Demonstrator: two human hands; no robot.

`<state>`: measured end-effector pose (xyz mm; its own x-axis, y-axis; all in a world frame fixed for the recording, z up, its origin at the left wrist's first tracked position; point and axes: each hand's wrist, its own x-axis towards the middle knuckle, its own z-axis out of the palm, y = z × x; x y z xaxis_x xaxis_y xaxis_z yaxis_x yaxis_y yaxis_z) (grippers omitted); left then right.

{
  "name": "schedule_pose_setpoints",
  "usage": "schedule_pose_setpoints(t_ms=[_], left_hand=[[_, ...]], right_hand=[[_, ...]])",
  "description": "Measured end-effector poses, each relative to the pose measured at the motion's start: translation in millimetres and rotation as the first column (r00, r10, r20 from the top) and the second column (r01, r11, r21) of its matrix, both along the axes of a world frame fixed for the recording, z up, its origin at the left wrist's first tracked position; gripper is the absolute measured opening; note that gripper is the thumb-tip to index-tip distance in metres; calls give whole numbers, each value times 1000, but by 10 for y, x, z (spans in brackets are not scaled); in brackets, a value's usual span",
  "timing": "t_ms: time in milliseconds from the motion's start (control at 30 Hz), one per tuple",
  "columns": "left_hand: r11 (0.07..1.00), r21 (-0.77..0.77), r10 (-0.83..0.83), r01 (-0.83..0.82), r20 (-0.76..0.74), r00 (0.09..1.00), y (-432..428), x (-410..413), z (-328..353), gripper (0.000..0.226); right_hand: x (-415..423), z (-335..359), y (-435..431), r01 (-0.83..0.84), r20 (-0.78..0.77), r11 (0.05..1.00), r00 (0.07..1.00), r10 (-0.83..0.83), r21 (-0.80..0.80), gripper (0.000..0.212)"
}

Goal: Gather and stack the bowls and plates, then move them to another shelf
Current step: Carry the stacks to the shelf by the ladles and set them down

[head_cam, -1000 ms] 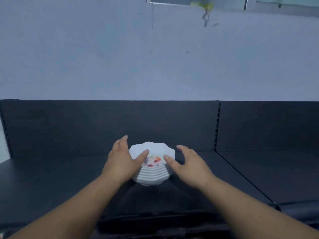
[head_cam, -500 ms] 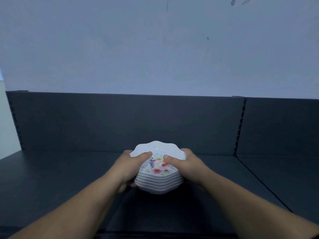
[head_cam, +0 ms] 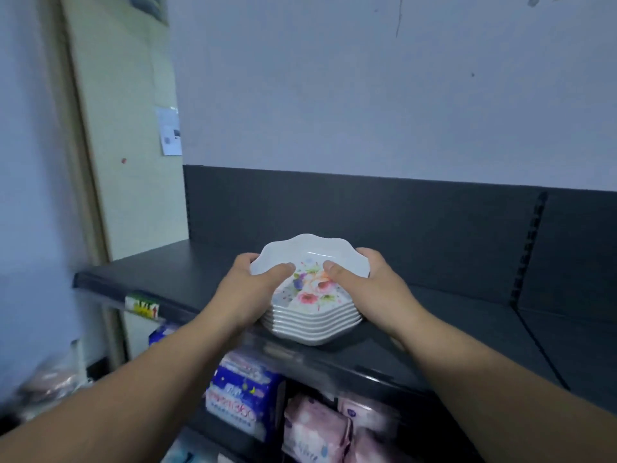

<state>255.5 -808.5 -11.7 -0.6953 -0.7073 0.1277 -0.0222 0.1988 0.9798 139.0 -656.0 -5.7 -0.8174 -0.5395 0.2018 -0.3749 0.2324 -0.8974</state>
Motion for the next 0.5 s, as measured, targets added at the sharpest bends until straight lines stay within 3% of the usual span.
schedule_pose_setpoints(t_ms=[267, 500], left_hand=[[968, 11, 251, -252, 48, 967, 247, 1262, -181, 52], [896, 92, 435, -434, 7, 900, 144, 2916, -349, 55]], right_hand=[[960, -177, -79, -260, 13, 966, 966, 260, 7, 68], [2345, -297, -638, -519, -1, 853, 854, 520, 47, 68]])
